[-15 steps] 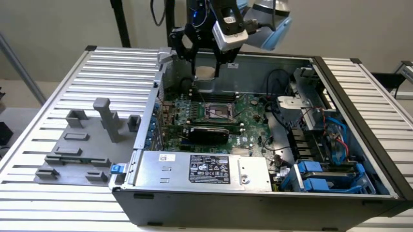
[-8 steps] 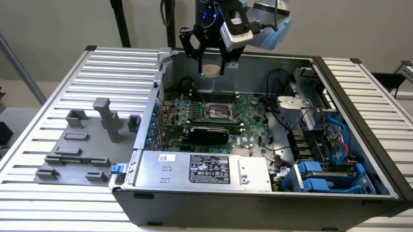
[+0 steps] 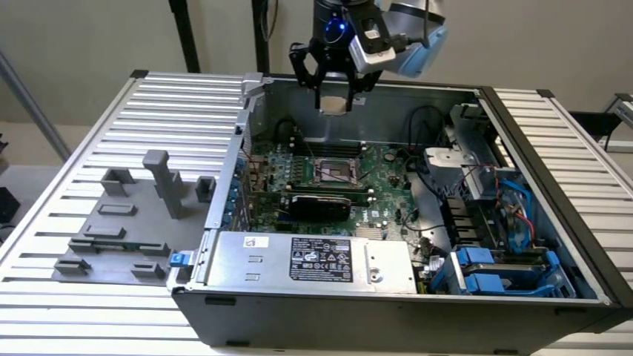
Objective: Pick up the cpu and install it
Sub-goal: 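Pick up the cpu and move it towards the insertion slot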
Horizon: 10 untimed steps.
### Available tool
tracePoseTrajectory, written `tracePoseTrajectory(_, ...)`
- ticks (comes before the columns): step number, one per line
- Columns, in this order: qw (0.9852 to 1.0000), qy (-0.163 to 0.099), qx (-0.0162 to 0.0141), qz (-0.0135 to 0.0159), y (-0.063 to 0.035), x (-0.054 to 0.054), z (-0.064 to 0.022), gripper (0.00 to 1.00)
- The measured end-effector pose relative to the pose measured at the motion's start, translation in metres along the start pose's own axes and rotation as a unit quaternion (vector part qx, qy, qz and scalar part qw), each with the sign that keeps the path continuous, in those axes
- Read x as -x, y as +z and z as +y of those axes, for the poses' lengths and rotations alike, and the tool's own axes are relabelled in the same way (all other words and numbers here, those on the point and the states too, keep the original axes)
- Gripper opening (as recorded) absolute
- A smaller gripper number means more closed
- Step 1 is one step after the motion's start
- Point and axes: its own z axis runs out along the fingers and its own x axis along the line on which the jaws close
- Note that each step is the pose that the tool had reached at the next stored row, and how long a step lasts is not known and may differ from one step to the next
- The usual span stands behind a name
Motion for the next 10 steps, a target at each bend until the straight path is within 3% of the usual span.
tracePoseTrajectory(5, 1.0000, -0.001, -0.0025, -0.0001, 0.0073, 0.016, 0.0043, 0.55)
tracePoseTrajectory(10, 1.0000, -0.001, -0.0035, -0.0001, 0.0078, 0.018, 0.0044, 0.55)
